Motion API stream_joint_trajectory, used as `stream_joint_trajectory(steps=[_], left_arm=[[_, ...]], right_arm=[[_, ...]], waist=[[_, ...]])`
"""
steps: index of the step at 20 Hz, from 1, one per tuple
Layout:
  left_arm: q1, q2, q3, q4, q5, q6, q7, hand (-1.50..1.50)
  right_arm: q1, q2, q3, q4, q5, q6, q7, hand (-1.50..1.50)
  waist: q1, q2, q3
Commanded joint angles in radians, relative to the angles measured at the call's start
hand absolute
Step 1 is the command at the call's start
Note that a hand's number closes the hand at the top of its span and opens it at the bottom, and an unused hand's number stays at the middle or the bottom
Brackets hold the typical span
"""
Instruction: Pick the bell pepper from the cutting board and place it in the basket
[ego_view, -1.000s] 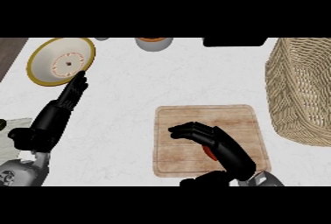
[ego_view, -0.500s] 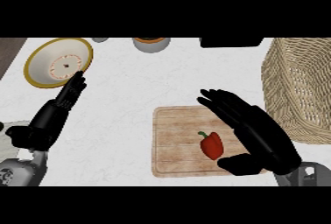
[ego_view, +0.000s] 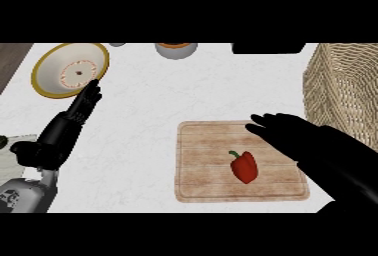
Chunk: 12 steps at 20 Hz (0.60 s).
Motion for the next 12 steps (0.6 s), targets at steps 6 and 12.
stream_joint_trajectory(steps=[6, 12], left_arm=[[-0.020, -0.039, 0.068, 0.040, -0.025, -0.075, -0.024, 0.00], [0.035, -0.084, 0.052, 0.062, -0.097, -0.088, -0.072, 0.00]], right_arm=[[0.048, -0.002, -0.222, -0.098, -0.194, 0.194, 0.122, -1.50], [0.173, 0.110, -0.180, -0.107, -0.004, 0.157, 0.037, -1.50]], waist=[[0.013, 0.006, 0.003], [0.015, 0.007, 0.003]])
